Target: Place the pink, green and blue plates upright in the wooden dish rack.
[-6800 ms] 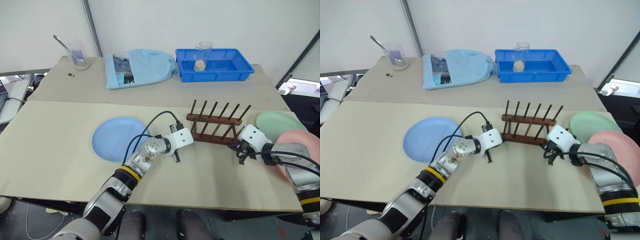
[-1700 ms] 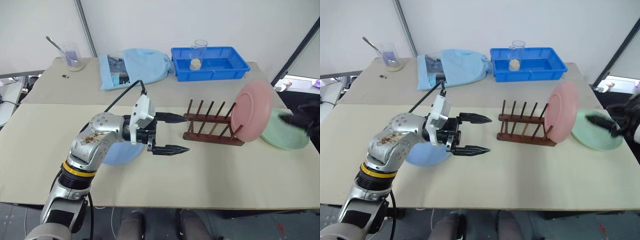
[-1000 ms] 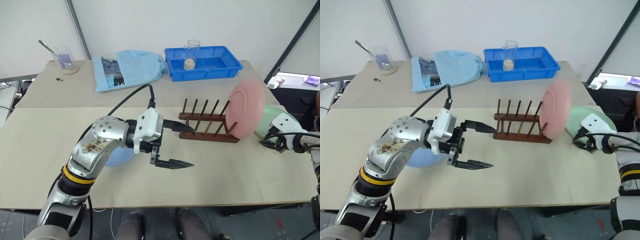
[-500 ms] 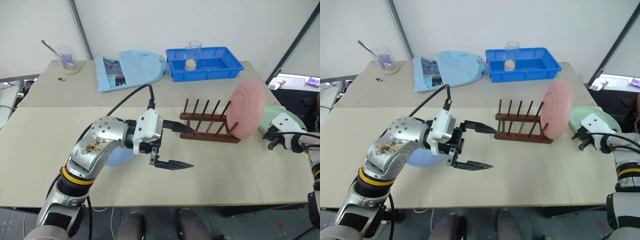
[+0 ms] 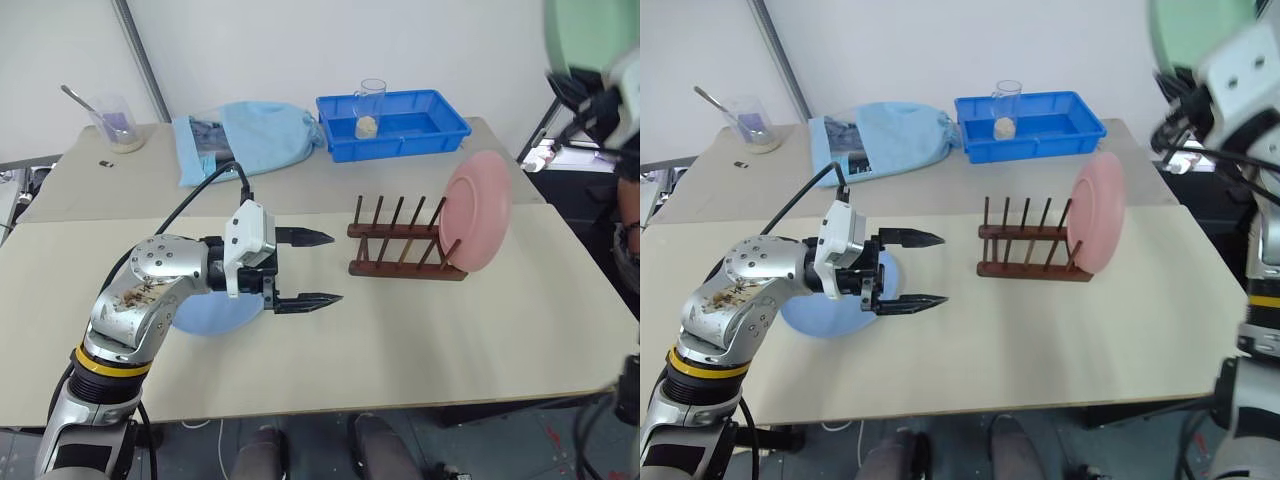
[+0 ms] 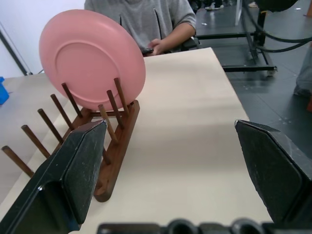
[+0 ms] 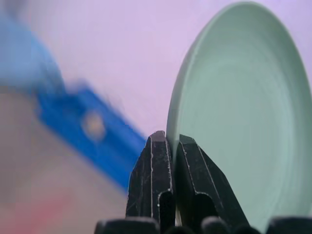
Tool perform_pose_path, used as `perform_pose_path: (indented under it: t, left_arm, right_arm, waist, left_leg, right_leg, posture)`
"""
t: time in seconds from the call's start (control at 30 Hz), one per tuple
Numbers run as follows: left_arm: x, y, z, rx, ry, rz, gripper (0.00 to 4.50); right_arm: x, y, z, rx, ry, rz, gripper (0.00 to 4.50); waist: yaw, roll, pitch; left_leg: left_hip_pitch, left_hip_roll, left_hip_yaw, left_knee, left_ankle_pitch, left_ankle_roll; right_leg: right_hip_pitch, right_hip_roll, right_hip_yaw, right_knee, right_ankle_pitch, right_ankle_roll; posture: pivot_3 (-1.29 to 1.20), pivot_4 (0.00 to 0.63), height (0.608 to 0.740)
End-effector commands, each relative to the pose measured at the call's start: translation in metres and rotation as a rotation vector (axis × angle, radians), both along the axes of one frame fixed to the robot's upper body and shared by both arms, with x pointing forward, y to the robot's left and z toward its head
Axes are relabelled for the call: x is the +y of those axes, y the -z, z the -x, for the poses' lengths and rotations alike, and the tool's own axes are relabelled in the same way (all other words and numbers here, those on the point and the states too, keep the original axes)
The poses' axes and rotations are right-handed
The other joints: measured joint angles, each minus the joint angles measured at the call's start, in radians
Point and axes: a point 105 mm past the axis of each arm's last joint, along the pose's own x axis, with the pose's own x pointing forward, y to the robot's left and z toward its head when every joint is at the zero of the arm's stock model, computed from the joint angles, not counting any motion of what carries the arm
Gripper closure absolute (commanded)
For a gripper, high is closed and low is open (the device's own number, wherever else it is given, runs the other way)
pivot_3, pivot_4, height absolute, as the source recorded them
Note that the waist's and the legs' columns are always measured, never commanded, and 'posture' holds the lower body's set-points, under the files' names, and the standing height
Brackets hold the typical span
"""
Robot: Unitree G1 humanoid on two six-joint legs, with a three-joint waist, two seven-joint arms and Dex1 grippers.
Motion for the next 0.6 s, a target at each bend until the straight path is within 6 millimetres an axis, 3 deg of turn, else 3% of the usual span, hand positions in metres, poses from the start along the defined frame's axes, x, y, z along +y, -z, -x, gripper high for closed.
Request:
perform_pose_path:
  t: [0.03, 0.23, 0.37, 0.6]
  left_arm:
    - [0.002, -0.01, 0.001, -0.045, 0.002, 0.008, 0.0]
    - [-0.01, -0.009, 0.007, -0.04, 0.072, 0.015, 0.0]
    - [-0.015, -0.011, 0.008, -0.034, 0.094, 0.033, 0.0]
    - [-0.019, -0.013, 0.006, -0.037, 0.097, 0.047, 0.0]
  right_arm:
    - [0.024, -0.013, 0.023, 0.057, -0.22, -0.187, 4.47]
    - [0.037, 0.015, 0.039, 0.366, -0.479, -0.489, 4.47]
    - [0.033, 0.04, 0.045, 0.536, -0.509, -0.579, 4.47]
    - [0.024, 0.067, 0.05, 0.662, -0.456, -0.68, 4.47]
  waist:
    - [0.017, 0.0, 0.0]
    - [0.049, 0.0, 0.0]
    - [0.051, 0.0, 0.0]
    - [0.041, 0.0, 0.0]
  left_leg:
    - [0.0, 0.0, 0.0, 0.0, 0.0, 0.0]
    - [-0.007, -0.003, 0.001, 0.0, 0.0, 0.0]
    - [-0.011, -0.005, -0.001, 0.0, -0.001, 0.001]
    - [-0.01, -0.003, -0.003, 0.0, -0.001, 0.001]
  right_leg:
    - [0.0, 0.0, -0.001, 0.0, 0.0, 0.0]
    - [-0.002, -0.004, 0.0, -0.004, 0.001, -0.003]
    - [-0.003, -0.005, 0.0, -0.005, 0.001, -0.004]
    - [-0.003, -0.001, 0.0, -0.003, -0.002, 0.001]
  posture:
    - [0.0, 0.15, 0.737]
    - [0.0, 0.15, 0.737]
    - [0.0, 0.15, 0.737]
    - [0.0, 0.15, 0.737]
